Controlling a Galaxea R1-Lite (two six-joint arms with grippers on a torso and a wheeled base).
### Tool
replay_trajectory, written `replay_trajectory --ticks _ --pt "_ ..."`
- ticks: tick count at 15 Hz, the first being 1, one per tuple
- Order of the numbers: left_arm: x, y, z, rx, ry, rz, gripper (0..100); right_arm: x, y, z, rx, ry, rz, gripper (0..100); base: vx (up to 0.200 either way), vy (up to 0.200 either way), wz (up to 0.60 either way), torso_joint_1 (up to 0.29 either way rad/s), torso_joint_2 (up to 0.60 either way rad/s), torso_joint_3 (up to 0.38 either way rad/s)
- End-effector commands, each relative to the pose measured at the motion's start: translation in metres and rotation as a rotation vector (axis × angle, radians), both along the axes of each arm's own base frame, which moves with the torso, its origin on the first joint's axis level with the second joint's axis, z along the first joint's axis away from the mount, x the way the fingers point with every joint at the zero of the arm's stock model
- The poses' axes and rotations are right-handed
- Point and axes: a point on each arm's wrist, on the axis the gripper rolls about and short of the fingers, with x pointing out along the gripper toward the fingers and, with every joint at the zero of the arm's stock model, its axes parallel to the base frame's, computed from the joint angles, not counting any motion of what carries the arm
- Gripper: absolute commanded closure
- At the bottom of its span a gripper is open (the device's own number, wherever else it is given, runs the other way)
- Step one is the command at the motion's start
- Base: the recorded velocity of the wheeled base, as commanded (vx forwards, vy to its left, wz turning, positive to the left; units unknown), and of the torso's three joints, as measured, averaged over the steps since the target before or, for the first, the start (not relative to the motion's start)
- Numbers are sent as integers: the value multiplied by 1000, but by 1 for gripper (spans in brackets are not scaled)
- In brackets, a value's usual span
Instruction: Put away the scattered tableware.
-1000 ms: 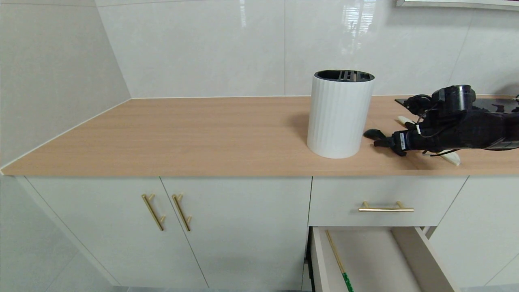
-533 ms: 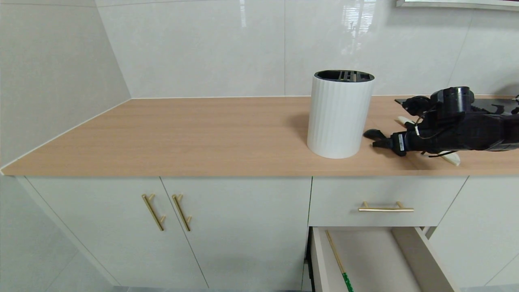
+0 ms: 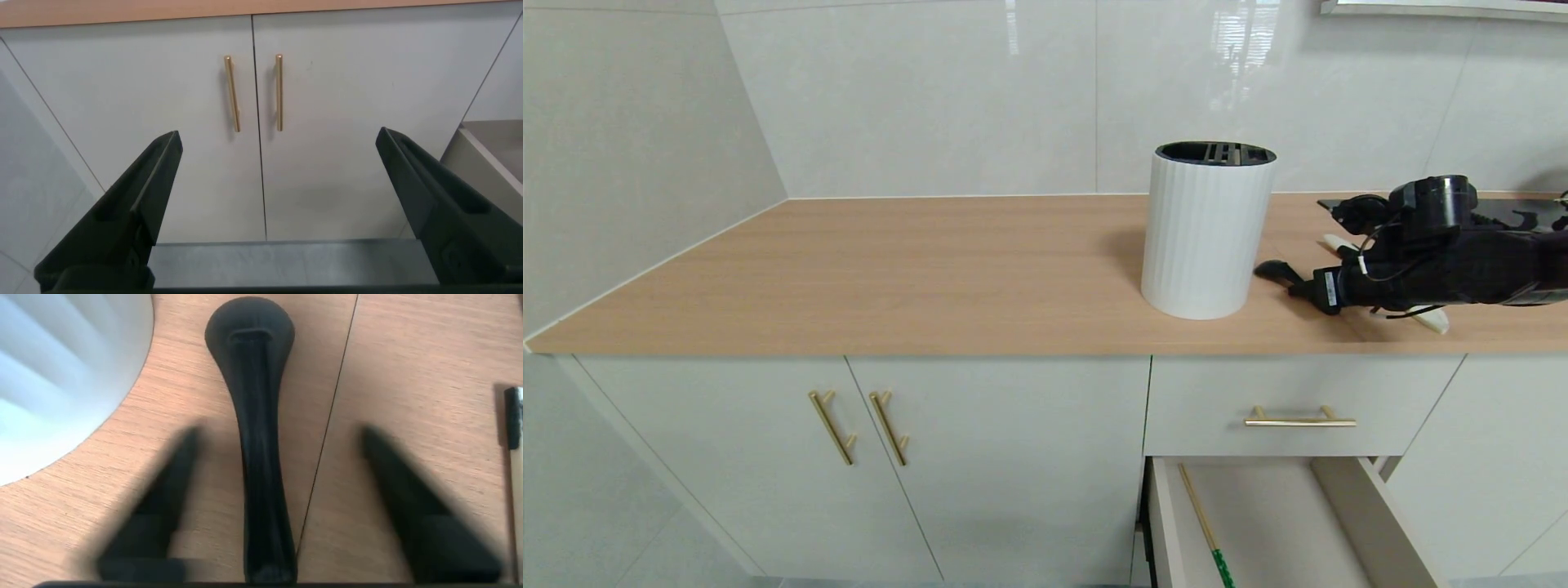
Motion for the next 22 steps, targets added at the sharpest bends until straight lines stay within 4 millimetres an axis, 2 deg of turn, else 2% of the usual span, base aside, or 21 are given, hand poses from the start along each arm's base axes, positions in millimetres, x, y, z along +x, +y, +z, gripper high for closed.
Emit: replay_trajectory --ticks 1,11,13,15,16,17,19,22 --pt "0 0 0 0 1 2 0 0 0 0 -1 0 1 100 0 0 0 0 0 0" --pt "0 0 0 0 1 0 0 0 0 3 0 -10 0 100 0 0 0 0 0 0" --pt "0 0 0 0 0 2 0 -7 0 18 4 -55 -4 100 0 0 0 0 0 0" --pt "0 0 0 0 0 0 0 -31 -1 43 9 -103 -7 100 0 0 0 0 0 0" --pt "0 0 0 0 1 0 0 -49 -1 55 12 -123 -8 100 0 0 0 0 0 0" --pt "0 0 0 0 0 0 0 -70 -3 60 15 -121 -8 100 0 0 0 0 0 0" --pt "0 0 0 0 1 0 0 -98 -6 66 14 -164 -20 100 0 0 0 0 0 0" --pt "0 0 0 0 0 0 0 -133 -11 77 18 -198 -36 100 0 0 0 0 0 0"
